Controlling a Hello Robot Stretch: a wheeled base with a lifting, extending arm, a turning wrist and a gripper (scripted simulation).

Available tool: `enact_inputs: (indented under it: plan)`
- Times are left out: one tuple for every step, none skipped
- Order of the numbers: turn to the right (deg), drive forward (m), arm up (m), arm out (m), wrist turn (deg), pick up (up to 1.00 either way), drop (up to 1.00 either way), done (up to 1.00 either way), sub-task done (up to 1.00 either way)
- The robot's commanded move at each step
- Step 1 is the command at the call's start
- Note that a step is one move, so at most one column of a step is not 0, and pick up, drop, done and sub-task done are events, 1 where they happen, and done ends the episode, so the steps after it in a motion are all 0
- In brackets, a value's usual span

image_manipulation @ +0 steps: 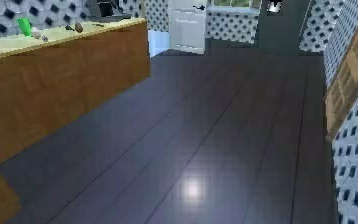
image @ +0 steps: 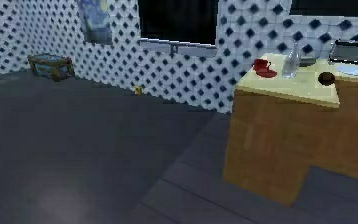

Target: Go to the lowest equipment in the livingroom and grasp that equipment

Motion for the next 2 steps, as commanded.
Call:
enact_inputs:
  plan:
    - [-9.0, 0.0, 0.0, 0.0, 0.0, 0.0, 0.0, 0.0, 0.0]
    - [0.0, 1.0, 0.0, 0.0, 0.0, 0.0, 0.0, 0.0, 0.0]
